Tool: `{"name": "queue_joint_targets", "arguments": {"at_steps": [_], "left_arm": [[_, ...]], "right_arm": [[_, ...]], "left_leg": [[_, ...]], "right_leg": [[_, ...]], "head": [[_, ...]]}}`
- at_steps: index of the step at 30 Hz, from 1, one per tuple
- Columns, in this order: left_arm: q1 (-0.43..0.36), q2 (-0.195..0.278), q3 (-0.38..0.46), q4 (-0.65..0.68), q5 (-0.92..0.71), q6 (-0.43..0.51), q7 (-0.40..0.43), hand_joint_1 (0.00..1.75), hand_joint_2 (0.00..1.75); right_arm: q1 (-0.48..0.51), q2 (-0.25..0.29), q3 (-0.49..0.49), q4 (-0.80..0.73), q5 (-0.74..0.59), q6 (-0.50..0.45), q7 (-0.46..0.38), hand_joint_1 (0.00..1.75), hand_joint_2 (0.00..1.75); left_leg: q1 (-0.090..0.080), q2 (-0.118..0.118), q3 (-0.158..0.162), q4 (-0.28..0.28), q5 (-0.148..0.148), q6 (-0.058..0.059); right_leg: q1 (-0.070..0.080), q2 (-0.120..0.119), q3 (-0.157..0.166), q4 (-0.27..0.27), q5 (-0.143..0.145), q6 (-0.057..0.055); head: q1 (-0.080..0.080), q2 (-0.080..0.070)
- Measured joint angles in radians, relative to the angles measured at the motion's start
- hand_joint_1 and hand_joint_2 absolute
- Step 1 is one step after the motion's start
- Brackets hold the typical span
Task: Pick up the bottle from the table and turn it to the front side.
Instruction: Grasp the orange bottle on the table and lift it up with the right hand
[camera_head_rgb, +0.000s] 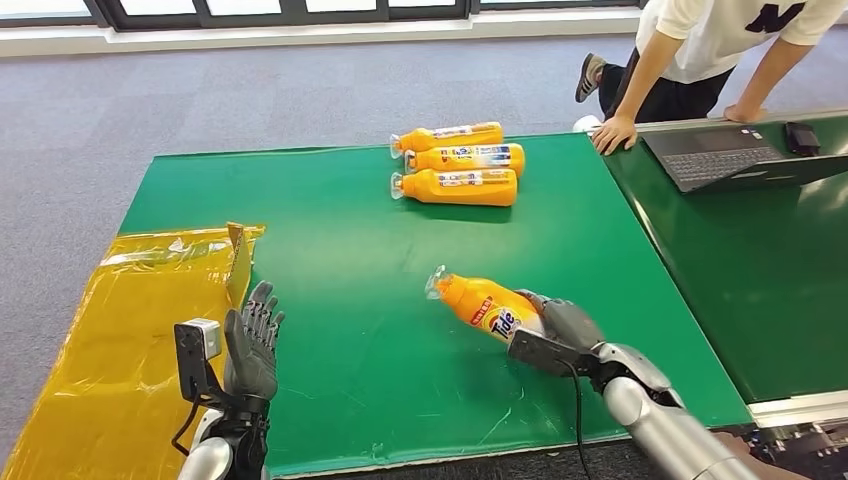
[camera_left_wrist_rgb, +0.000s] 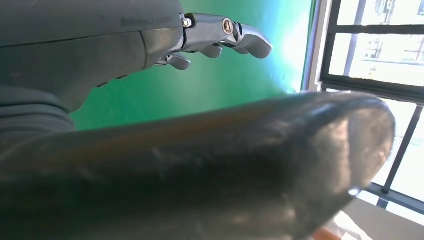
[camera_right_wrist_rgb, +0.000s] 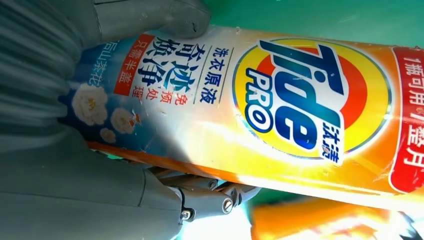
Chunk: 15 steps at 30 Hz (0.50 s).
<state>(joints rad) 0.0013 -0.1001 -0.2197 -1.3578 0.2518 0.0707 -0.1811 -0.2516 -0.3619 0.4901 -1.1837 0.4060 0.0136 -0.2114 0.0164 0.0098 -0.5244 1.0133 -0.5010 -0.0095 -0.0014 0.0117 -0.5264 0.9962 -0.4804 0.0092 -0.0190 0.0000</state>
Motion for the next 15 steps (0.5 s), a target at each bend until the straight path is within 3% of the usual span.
{"name": "queue_joint_targets", "arguments": {"at_steps": [3, 9, 15], "left_arm": [[0.022, -0.005, 0.000, -0.008, -0.023, 0.022, -0.022, 0.00, 0.00], [0.030, -0.017, 0.000, -0.013, -0.080, 0.092, -0.051, 0.00, 0.00], [0.026, -0.031, -0.001, -0.023, -0.109, 0.133, -0.039, 0.00, 0.00]], "right_arm": [[0.085, 0.067, -0.040, -0.065, 0.052, -0.176, -0.108, 1.75, 1.75], [0.163, 0.187, -0.104, -0.146, 0.091, -0.353, -0.187, 1.75, 1.75], [0.169, 0.306, -0.162, -0.163, 0.045, -0.410, -0.241, 1.75, 1.75]], "left_leg": [[0.000, -0.005, -0.008, 0.000, 0.003, -0.001], [0.000, -0.010, -0.019, 0.000, 0.005, -0.002], [0.000, -0.009, -0.020, 0.000, 0.006, -0.001]], "right_leg": [[0.000, -0.005, -0.009, 0.001, 0.001, 0.000], [-0.001, -0.009, -0.019, 0.002, 0.001, -0.001], [-0.003, -0.008, -0.021, 0.003, 0.001, -0.001]], "head": [[0.000, 0.000], [0.000, 0.000], [0.000, 0.000]]}}
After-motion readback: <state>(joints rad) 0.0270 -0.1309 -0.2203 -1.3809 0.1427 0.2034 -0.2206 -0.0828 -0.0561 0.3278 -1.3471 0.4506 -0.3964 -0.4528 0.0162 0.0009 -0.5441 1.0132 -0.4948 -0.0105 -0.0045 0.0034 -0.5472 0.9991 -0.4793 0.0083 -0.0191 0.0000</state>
